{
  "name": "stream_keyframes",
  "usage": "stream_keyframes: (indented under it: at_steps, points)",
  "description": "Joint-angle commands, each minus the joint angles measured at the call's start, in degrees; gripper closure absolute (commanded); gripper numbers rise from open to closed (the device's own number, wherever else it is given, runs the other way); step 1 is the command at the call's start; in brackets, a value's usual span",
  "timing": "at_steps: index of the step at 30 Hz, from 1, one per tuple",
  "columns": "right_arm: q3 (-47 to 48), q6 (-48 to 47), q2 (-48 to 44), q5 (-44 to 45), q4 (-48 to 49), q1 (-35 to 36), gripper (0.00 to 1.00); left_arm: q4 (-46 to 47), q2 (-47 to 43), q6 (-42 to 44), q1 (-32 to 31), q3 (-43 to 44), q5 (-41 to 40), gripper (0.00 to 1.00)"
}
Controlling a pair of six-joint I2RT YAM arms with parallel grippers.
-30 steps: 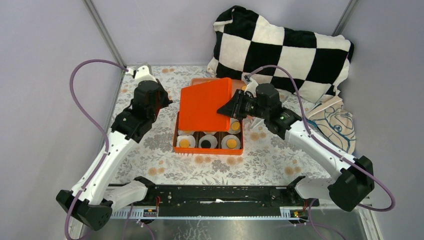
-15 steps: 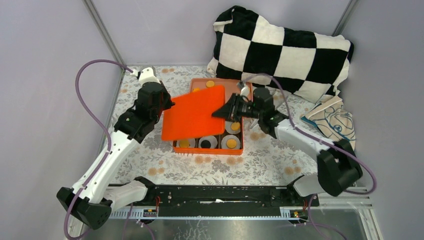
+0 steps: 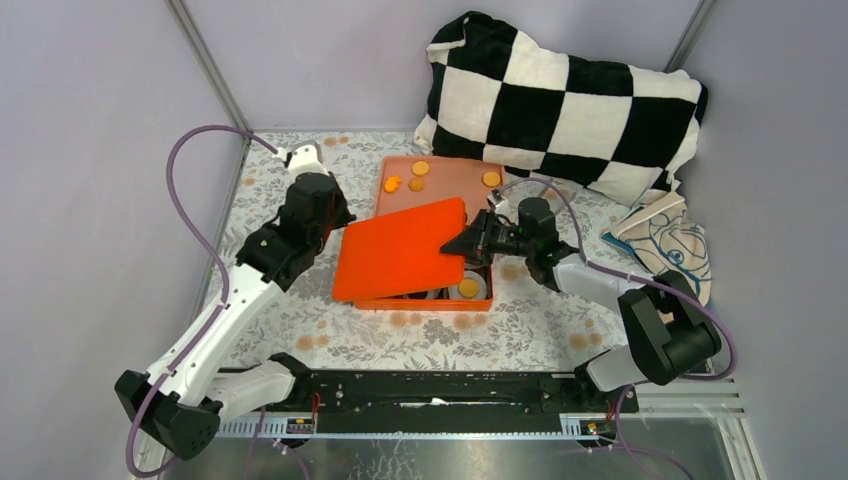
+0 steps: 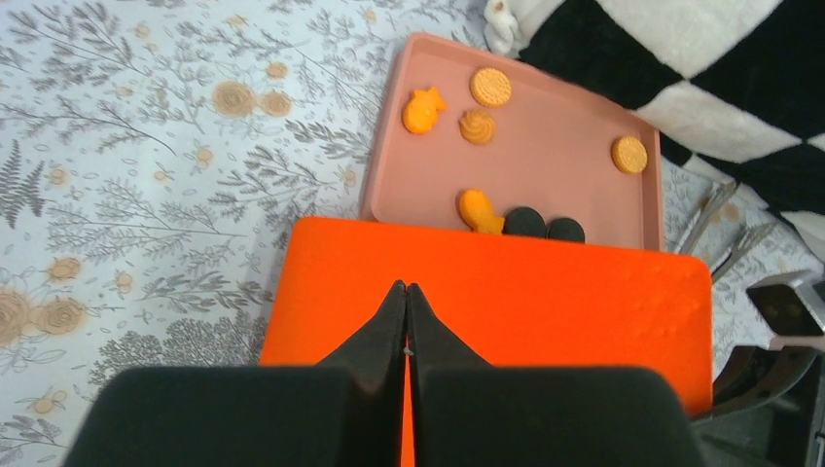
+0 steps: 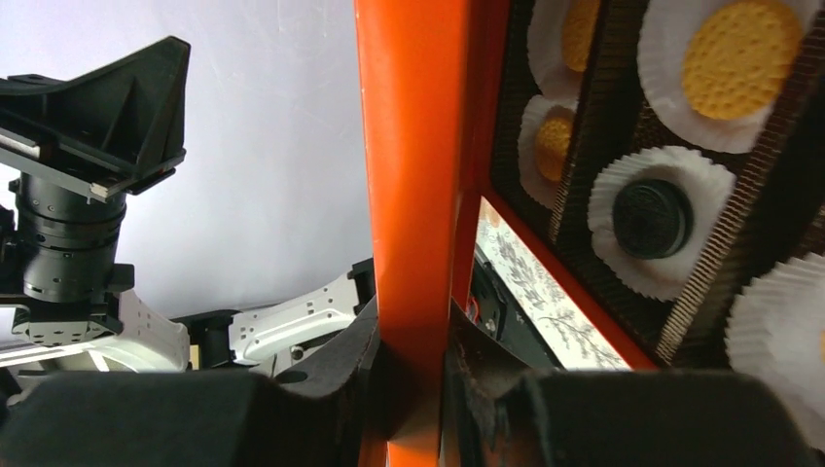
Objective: Pack the cookies
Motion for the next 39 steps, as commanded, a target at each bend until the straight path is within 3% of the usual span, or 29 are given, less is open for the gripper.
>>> stream_keyframes:
  at_steps: [1, 12, 19, 22, 32, 39]
  points:
    - [-1.21, -7.63, -4.02, -1.95, -4.22, -5.14, 1.0, 3.69, 0.12, -1.11, -2.52, -2.73, 0.23, 1.0]
    - [-3.12, -21.39, 0.05, -7.55, -14.06, -10.19, 1.0, 10.08, 1.66, -3.58, -9.86, -9.77, -1.4, 1.0]
    - [-3.51, -23.62, 2.74, -8.55, -13.36, -12.66, 0.99, 13.65, 1.22, -3.47, -11.36, -13.6, -2.59, 1.0]
    - [-3.62, -23.66, 3.24, -9.7, -12.68, -13.32, 0.94, 14.44, 0.99, -3.59, -11.44, -15.03, -2.92, 1.0]
    - [-1.13, -21.52, -4.14, -12.88, -14.58, -14.42, 0.98, 15.97, -1.48, -3.93, -11.4, -17.85, -4.63, 1.0]
    - [-5.03, -14.0, -8.02, -17.42, -5.17, -17.35, 1.0, 15.97, -2.07, -3.93, -11.46, -17.98, -3.56, 1.0]
